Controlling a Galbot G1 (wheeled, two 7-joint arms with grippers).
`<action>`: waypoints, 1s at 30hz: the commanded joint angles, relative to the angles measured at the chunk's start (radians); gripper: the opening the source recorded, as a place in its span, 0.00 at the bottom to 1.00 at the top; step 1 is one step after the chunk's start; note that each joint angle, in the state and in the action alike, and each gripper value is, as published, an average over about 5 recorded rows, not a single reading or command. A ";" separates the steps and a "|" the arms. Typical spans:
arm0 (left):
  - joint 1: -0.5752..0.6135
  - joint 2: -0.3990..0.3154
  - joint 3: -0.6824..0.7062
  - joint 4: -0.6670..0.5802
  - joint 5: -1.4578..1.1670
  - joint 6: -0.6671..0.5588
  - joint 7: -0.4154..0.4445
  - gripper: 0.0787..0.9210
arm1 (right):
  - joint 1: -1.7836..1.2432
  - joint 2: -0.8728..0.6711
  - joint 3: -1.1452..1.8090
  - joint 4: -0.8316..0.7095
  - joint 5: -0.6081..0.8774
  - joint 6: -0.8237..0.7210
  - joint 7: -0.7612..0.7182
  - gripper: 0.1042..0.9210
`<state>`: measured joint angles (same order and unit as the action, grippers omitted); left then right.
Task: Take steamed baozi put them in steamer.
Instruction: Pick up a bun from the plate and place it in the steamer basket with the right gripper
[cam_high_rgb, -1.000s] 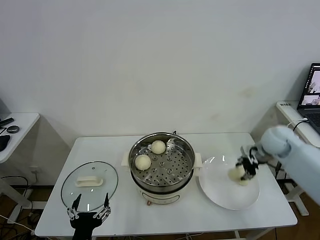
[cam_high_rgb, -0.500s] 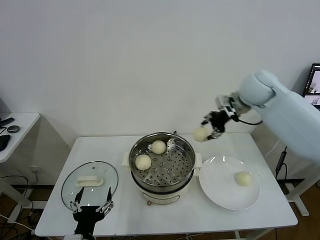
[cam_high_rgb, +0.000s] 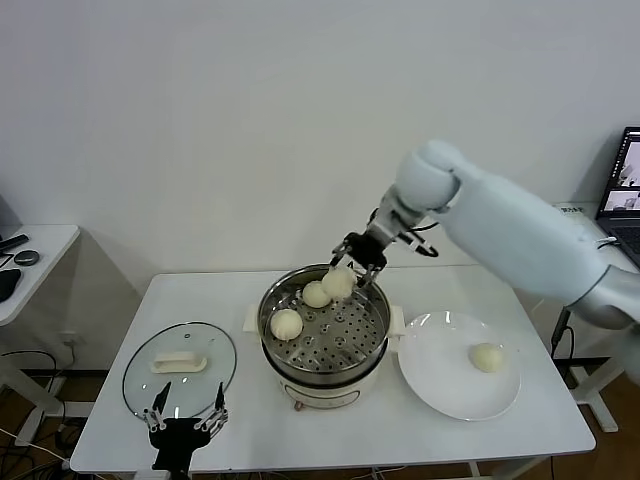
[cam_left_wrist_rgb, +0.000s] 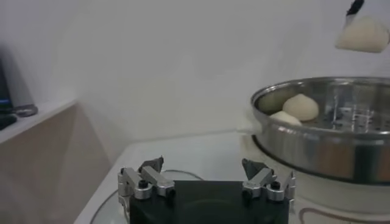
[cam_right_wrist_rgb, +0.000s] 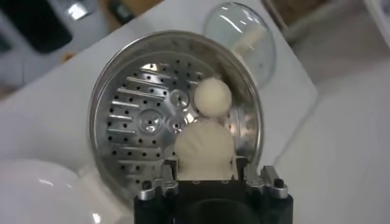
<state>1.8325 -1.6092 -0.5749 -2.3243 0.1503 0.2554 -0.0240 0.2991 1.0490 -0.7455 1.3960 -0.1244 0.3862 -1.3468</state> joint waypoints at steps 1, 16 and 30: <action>-0.006 -0.002 -0.027 0.026 0.000 -0.015 -0.012 0.88 | -0.004 0.077 -0.111 0.037 -0.155 0.232 0.030 0.56; 0.000 -0.002 0.030 -0.006 -0.009 -0.022 -0.013 0.88 | -0.005 0.120 -0.269 0.071 -0.135 0.231 0.032 0.56; -0.007 -0.001 0.036 -0.009 -0.009 -0.023 -0.012 0.88 | -0.013 0.126 -0.280 0.070 -0.129 0.212 0.059 0.57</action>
<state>1.8252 -1.6091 -0.5436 -2.3318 0.1430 0.2333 -0.0353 0.2866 1.1618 -0.9976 1.4661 -0.2452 0.5914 -1.3079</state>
